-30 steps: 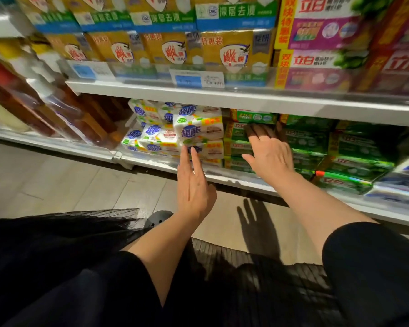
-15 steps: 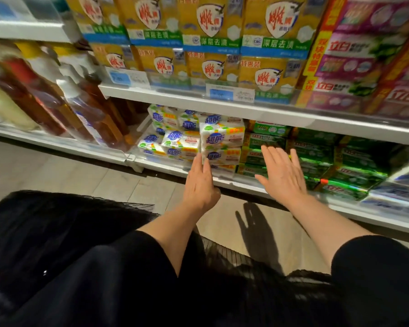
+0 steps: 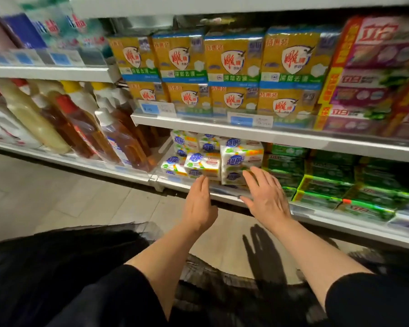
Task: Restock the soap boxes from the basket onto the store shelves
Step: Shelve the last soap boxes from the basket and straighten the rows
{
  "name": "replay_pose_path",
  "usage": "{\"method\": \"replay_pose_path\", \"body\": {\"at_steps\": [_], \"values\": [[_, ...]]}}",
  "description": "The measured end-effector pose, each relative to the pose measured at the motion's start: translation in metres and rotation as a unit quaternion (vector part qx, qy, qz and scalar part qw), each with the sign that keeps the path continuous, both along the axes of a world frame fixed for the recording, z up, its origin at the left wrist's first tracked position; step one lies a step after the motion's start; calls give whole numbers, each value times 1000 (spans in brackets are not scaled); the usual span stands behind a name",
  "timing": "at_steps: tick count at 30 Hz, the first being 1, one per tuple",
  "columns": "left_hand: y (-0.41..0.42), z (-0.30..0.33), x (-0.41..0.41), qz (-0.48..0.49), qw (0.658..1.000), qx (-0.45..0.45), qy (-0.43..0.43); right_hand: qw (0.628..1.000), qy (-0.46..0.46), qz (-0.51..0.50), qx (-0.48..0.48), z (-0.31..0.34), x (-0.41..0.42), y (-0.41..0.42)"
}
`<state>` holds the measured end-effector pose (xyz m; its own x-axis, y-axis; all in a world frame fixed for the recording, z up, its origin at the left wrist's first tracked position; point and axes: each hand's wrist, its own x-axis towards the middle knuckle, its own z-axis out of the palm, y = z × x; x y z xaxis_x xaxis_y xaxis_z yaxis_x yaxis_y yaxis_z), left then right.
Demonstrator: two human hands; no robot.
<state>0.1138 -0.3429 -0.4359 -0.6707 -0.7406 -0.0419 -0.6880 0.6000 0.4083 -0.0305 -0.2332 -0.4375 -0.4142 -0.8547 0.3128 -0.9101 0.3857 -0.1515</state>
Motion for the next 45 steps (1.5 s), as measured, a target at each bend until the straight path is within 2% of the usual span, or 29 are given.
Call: {"method": "replay_pose_path", "body": {"at_steps": [4,9,14,18,21,25,29,33,40,45], "values": [[-12,-23,12,29,999,25,12,999,0,-40,-8,-14,8,-13],[-25,-26,5,36,999,21,30,999,29,-18,-6,-26,12,-20],[-34,-20,-8,32,995,20,95,997,-45,20,52,-41,21,-40],[-45,-13,-20,-1,986,40,162,995,-93,-3,48,-41,19,-49],[-54,-6,-35,-26,975,84,202,991,-134,-20,2,-36,16,-51],[-75,3,-64,-64,963,132,226,987,-98,-77,-106,-30,11,-46],[-90,15,-89,-75,954,197,211,984,-87,-99,-122,-35,7,-38],[-98,18,-97,-63,948,213,227,984,-85,-104,-119,-40,4,-31],[-110,23,-56,-95,902,296,300,982,-51,-109,-148,-26,1,-42],[-136,37,-4,-64,880,337,329,987,-7,-59,-149,-19,19,-70]]}}
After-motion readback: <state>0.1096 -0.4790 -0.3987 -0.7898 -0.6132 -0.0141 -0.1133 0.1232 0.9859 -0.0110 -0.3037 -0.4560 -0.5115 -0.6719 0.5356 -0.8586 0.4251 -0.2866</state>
